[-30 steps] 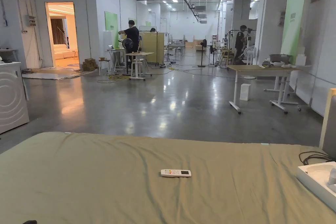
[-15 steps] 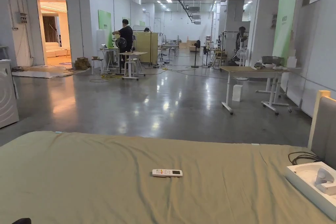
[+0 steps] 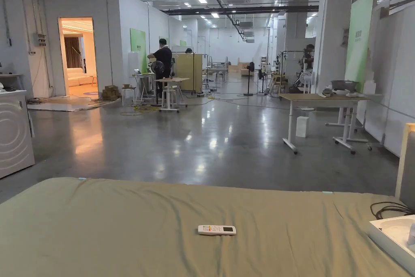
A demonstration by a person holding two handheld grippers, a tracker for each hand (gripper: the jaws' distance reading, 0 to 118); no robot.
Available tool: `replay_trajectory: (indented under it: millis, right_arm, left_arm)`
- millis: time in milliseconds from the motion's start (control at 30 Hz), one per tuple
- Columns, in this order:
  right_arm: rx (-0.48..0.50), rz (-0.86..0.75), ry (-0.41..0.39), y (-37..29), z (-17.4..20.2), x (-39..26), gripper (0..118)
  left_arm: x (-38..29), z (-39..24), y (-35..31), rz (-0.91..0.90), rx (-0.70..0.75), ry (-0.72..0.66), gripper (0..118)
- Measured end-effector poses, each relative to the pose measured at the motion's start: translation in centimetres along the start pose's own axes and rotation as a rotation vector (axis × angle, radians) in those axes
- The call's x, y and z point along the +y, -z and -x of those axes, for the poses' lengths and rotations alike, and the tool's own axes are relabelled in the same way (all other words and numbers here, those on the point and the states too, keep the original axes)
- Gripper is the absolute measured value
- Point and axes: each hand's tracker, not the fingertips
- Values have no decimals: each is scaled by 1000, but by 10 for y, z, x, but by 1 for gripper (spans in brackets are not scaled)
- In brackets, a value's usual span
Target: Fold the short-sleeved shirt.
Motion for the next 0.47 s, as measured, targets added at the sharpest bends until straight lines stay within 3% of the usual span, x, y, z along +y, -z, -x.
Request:
replay_trajectory:
  millis: [67,167,233,300,367,433,467]
  right_arm:
    - [37,-152,-51,-15,0,1,118]
    - [140,-304,-31,-19,-9,-8,118]
    - [232,-183,86,-9,-16,-13,118]
    - [220,-18,130,2,-15,-15,118]
    - [191,-26,55,5,-9,-20,118]
    - [187,-62,-34,3,0,-22,118]
    - [140,-76,-78,4,7,-23,118]
  left_arm:
    - [3,-1,-8,-86,9,2,104]
    - [1,-3,-22,-276,36,-58,104]
    - [2,-2,-16,-283,-2,-190,104]
    - [6,0,-4,-104,-40,-270,104]
    - [5,-4,4,-23,-22,-206,104]
    - [1,-11,2,-120,50,-107,104]
    - [-1,-16,0,-151,95,-91,104]
